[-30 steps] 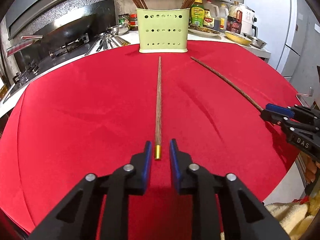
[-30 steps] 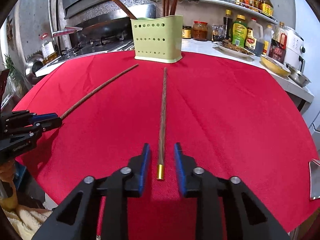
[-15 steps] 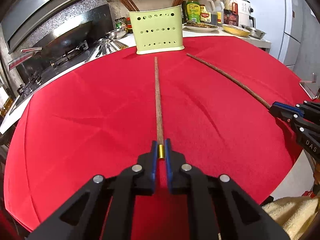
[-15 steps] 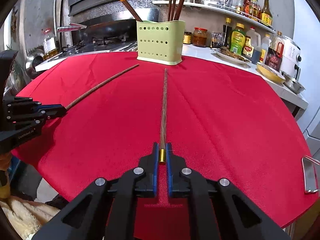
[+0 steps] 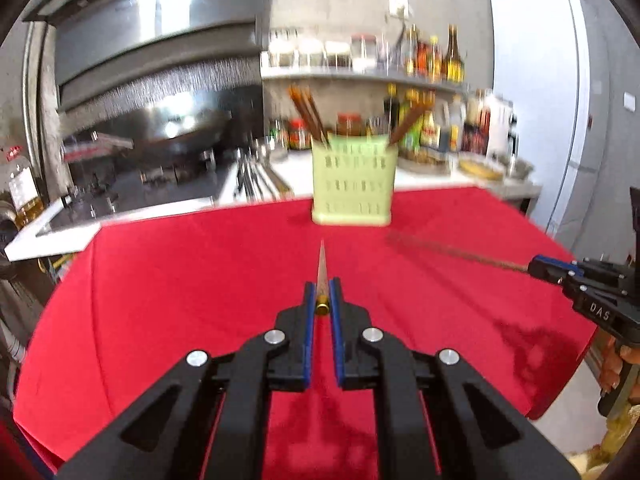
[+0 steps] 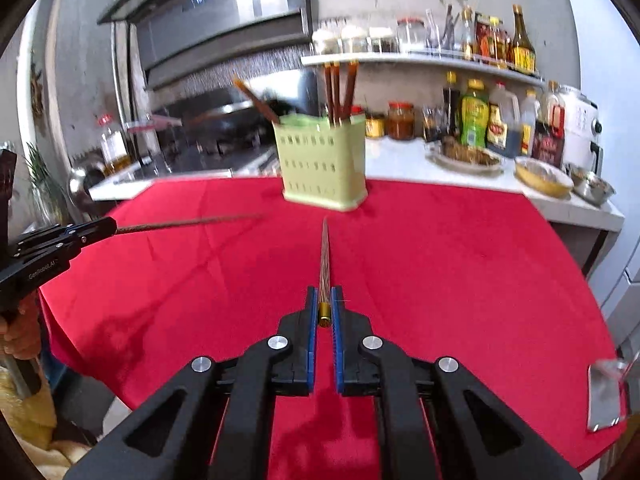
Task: Organize utensils
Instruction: 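Lift the left chopstick upright while the right gripper lifts its chopstick upright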
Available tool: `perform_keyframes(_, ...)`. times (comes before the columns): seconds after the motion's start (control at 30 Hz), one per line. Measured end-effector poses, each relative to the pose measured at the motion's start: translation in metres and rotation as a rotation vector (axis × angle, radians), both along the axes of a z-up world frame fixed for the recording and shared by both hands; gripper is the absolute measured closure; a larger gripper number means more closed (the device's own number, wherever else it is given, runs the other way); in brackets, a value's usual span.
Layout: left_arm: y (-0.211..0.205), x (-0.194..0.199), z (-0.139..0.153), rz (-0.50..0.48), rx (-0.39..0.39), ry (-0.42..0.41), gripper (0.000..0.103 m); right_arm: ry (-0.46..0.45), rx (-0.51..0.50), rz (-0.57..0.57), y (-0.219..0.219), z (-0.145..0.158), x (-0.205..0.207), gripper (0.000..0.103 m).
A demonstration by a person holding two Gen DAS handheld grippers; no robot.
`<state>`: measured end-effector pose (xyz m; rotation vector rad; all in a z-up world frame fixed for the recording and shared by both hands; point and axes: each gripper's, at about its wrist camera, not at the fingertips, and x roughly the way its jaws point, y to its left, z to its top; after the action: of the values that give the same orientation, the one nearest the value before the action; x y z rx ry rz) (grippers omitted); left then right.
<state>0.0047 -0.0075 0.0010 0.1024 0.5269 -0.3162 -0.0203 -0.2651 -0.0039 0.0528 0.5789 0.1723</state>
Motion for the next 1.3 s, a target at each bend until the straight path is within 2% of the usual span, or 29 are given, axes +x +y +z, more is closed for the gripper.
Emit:
perform_keyframes(0.17, 0.002, -0.003, 0.040, -0.001, -0.029, -0.107, 0.096, -0.097, 0.001, 0.004, 0.001, 0.042, 0.001, 0.096)
perform_keyframes(0.27, 0.001, -0.005, 0.057, -0.005, -0.033, -0.144, 0.096, -0.152, -0.002, 0.007, 0.003, 0.068, 0.001, 0.096)
perform_keyframes(0.43, 0.000, -0.006, 0.071, -0.018, -0.032, -0.179, 0.096, -0.199, -0.021, 0.010, 0.005, 0.102, 0.007, 0.096)
perform_keyframes(0.53, 0.002, -0.003, 0.074, -0.027, -0.037, -0.178, 0.096, -0.206, -0.038, 0.012, 0.008, 0.110, 0.011, 0.096)
perform_keyframes(0.87, 0.009, 0.013, 0.080, -0.043, -0.092, -0.151, 0.096, -0.224, -0.042, 0.010, 0.011, 0.109, 0.036, 0.096)
perform_keyframes(1.0, 0.006, 0.010, 0.075, -0.060, -0.105, -0.171, 0.096, -0.243, -0.075, -0.004, 0.016, 0.099, 0.041, 0.095)
perform_keyframes(1.1, 0.000, 0.009, 0.064, -0.074, -0.082, -0.159, 0.095, -0.209, -0.077, 0.004, 0.018, 0.085, 0.047, 0.095)
perform_keyframes(1.3, -0.008, 0.024, 0.030, -0.055, -0.029, -0.059, 0.095, -0.083, -0.072, 0.019, 0.023, 0.038, 0.068, 0.096)
